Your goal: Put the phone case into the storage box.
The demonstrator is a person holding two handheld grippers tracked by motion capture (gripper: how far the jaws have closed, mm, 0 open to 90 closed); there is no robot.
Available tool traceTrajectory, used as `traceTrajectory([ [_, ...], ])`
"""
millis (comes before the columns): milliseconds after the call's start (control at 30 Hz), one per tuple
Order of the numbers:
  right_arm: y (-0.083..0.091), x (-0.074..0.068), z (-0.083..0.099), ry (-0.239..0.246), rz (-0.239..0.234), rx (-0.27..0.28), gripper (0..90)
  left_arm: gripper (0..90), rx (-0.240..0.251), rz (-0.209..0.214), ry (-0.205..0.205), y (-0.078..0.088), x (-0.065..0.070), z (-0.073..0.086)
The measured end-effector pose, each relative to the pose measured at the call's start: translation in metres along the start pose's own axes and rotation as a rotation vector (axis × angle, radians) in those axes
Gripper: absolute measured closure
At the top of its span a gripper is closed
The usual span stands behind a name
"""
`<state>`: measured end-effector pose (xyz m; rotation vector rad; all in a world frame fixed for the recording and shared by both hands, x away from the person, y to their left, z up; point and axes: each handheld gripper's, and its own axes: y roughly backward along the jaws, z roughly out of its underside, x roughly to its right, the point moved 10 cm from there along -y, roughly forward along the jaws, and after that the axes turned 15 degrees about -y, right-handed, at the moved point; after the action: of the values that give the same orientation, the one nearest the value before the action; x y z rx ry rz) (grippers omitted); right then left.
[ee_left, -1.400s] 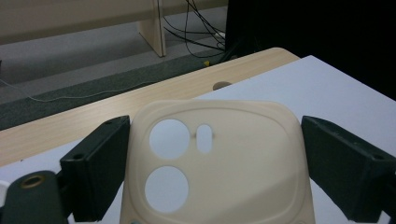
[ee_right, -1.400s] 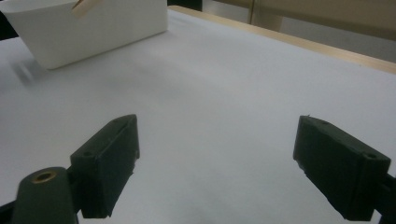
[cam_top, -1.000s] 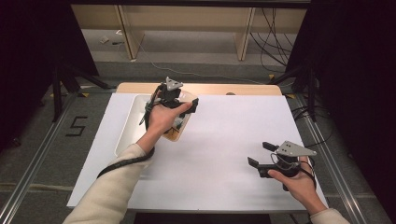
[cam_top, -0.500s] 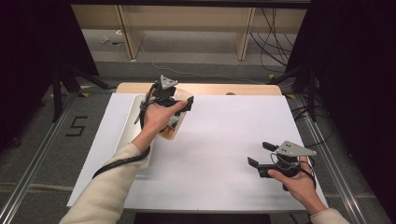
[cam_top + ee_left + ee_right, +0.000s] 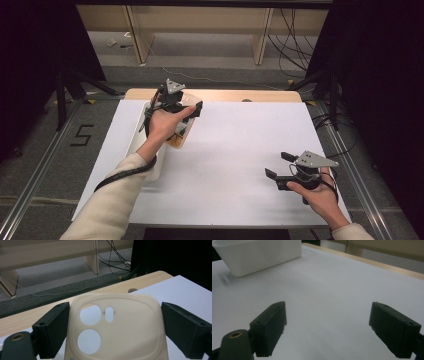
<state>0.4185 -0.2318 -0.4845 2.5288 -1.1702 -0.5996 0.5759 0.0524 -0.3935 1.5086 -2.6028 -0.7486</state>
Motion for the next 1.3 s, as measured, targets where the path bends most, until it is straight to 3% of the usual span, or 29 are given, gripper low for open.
traceTrajectory([
  [1300,0.0,0.0,0.0,0.0,0.002,-0.003,15.3,11.1,-0.005,-0.046,0.017,0.012,-0.025,0.009],
])
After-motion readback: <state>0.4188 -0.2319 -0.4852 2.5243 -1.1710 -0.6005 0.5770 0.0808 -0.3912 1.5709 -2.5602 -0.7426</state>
